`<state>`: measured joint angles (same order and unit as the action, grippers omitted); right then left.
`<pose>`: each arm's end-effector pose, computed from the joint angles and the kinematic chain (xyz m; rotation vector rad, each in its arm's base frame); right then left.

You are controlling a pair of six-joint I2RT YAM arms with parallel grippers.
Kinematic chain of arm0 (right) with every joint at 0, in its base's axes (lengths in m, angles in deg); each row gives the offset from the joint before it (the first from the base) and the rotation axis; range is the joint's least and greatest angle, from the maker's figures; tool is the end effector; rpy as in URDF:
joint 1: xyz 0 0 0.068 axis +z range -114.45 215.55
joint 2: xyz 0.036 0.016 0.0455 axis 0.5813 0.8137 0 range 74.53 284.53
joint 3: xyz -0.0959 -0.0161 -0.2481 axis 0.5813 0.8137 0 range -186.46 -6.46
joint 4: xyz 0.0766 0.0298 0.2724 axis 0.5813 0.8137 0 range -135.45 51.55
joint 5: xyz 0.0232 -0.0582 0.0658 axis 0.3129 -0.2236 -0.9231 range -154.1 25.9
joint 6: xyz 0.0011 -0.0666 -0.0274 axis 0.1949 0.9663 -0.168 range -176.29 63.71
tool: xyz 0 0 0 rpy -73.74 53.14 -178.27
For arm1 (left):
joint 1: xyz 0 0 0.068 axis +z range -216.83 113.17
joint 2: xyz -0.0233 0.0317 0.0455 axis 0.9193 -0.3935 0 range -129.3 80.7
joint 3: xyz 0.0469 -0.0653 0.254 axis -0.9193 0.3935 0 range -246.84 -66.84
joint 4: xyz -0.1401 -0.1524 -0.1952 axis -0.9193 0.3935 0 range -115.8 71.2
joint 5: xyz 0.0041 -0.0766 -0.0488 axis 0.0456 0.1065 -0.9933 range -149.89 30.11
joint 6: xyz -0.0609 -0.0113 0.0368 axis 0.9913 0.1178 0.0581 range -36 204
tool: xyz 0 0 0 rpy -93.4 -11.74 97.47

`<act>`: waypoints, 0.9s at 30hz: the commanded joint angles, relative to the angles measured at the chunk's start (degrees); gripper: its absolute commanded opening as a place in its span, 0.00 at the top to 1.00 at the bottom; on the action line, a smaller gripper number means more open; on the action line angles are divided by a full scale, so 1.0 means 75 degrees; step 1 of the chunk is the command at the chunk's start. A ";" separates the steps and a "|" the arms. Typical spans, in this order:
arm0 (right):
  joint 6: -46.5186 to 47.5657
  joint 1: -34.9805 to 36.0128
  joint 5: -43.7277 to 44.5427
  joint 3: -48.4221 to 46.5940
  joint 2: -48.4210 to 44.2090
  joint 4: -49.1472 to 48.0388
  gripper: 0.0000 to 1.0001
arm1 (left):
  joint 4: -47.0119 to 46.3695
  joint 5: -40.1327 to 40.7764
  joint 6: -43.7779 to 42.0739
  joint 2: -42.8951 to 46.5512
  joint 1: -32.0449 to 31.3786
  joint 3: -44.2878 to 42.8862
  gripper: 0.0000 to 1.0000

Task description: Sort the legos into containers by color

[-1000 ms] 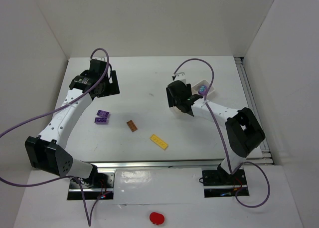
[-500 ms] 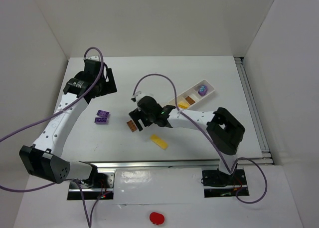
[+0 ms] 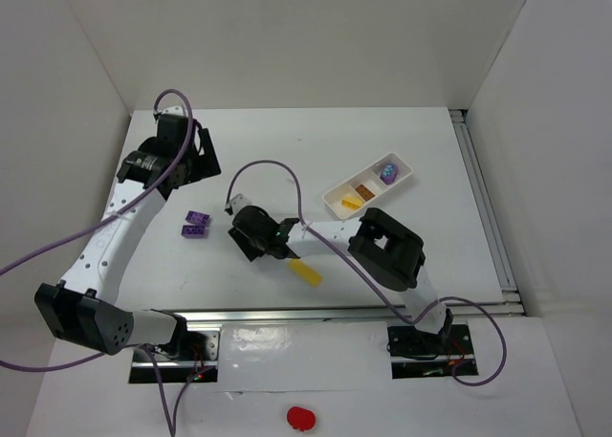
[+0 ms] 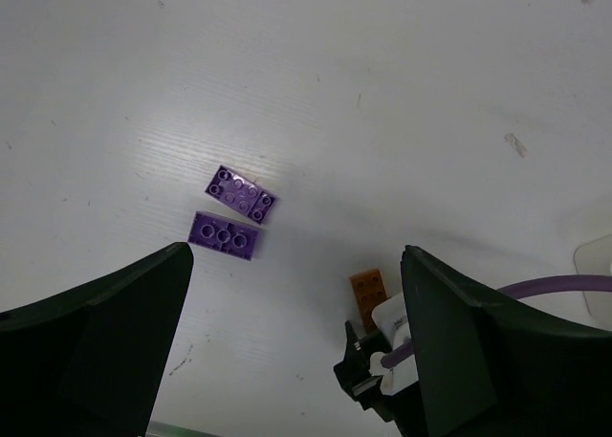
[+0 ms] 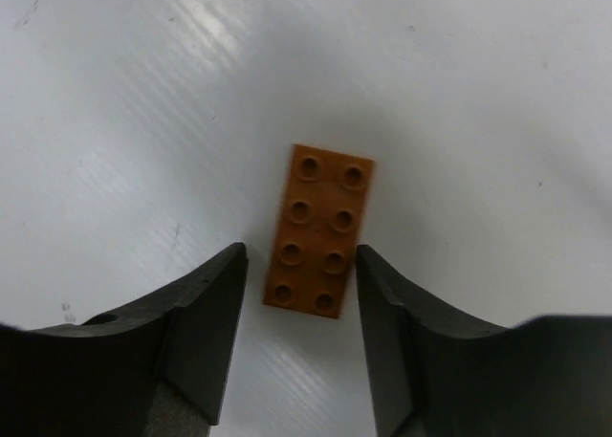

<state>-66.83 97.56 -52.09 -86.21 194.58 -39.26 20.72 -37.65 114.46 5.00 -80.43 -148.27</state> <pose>0.2381 0.4218 0.1118 -0.9465 2.1940 0.3611 0.3127 -0.0525 0.3650 -0.5209 2.1585 0.0230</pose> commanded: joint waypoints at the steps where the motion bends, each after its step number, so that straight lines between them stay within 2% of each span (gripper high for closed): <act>1: -0.0246 0.0051 0.0624 -0.0207 0.0212 -0.0229 0.45 | -0.0051 0.0105 0.0146 0.0168 0.0080 -0.0241 0.00; 6: -0.0246 0.0051 0.1198 -0.0277 -0.0020 -0.0229 0.68 | -0.0051 -0.0070 0.0146 0.0028 0.0080 -0.0171 0.00; 9: -0.0176 -0.0147 0.1363 0.0073 -0.0838 -0.0427 0.70 | -0.0051 -0.0071 0.0065 -0.0055 0.0080 -0.0170 0.00; 17: -0.0434 -0.1822 0.1645 0.1630 -0.3243 -0.0534 0.70 | 0.0020 -0.0492 -0.0006 -0.0465 0.0080 -0.0100 0.00; 20: -0.0434 -0.2898 0.1785 0.1900 -0.3712 -0.0357 0.70 | 0.0020 -0.0668 -0.0006 -0.0676 0.0080 -0.0100 0.00; 23: -0.0363 -0.3521 0.1599 0.2217 -0.3888 -0.0357 0.68 | 0.0020 -0.0843 -0.0006 -0.0828 0.0080 -0.0100 0.00; 27: 0.0139 -0.4411 0.1598 0.2650 -0.3889 -0.1092 0.67 | -0.0050 -0.0844 -0.0076 -0.0828 0.0080 -0.0170 0.00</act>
<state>-68.30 66.79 -40.53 -69.16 165.69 -42.84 20.96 -42.94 114.26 -1.29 -80.08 -148.27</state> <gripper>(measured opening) 0.428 1.001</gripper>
